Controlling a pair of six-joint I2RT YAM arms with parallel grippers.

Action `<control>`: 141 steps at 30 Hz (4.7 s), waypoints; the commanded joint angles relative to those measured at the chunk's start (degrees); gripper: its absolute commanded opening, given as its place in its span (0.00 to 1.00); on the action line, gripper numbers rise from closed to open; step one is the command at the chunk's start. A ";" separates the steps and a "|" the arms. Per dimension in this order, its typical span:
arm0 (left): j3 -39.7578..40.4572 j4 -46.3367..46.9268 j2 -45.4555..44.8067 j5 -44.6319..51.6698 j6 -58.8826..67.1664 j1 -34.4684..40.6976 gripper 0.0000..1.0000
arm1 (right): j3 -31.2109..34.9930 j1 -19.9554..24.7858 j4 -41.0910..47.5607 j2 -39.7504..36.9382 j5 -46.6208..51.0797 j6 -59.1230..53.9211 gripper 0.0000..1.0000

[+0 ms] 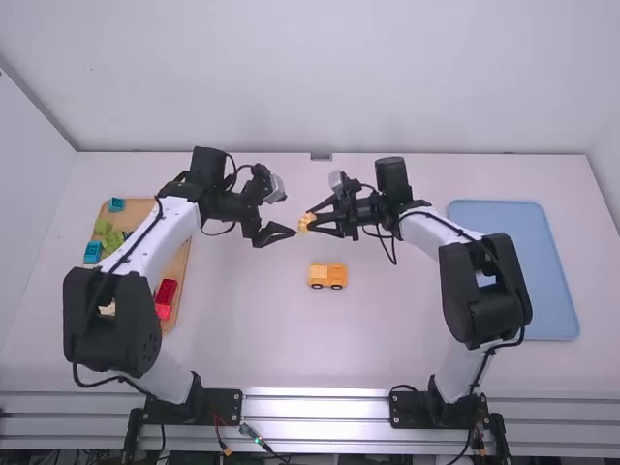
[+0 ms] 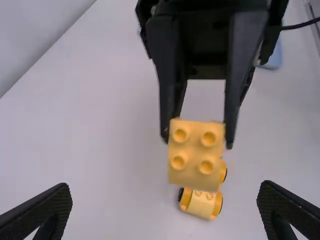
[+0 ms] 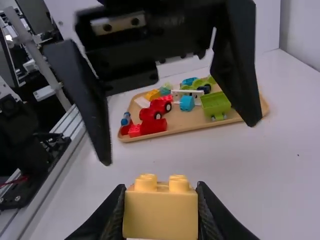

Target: Assemble lego blocks to make yellow taxi

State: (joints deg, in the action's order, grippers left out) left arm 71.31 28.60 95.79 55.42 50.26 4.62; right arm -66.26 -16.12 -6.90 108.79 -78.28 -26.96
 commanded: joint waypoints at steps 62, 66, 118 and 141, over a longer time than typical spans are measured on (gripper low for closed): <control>0.63 3.96 6.14 9.73 4.66 2.56 0.06 | -0.44 -1.46 4.35 0.50 -1.27 -7.80 0.37; 0.63 3.96 6.14 9.70 4.66 2.56 0.06 | -0.44 -1.38 4.26 0.50 -1.18 -7.85 0.74; 14.64 -3.61 25.66 -31.06 -5.05 36.13 0.02 | 41.29 19.47 8.92 -74.75 62.49 19.69 0.99; 14.78 -7.04 30.14 -38.38 -8.90 36.33 0.38 | 41.00 19.04 2.51 -65.22 61.64 19.65 0.99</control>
State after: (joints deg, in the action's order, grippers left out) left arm 87.35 21.47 125.89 17.23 41.65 41.19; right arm -25.52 3.20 -4.05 43.31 -16.34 -7.62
